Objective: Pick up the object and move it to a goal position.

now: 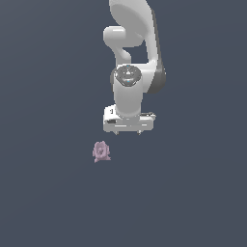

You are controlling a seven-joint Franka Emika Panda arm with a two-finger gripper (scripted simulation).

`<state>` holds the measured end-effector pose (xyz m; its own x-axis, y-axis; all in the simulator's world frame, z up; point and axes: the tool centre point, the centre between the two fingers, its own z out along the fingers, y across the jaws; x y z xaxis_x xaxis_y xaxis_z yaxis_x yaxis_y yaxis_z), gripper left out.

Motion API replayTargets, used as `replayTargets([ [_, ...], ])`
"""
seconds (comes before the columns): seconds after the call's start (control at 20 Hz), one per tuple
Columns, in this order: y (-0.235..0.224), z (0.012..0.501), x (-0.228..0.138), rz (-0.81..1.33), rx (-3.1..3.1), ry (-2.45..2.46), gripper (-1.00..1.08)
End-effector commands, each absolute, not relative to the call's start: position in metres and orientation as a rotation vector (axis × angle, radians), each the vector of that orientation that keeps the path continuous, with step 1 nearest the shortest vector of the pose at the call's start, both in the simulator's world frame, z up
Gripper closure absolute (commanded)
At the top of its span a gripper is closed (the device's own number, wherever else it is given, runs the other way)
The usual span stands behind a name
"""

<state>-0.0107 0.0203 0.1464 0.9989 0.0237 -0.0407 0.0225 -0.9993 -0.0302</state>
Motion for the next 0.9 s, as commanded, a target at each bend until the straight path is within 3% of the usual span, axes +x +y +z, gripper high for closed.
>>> replayTargets([
  [0.0,0.020,0.146,-0.011,0.064,-3.111,-0.036,-0.92],
  [0.85,0.015,0.162,0.002,0.025,-3.093,-0.025,-0.92],
])
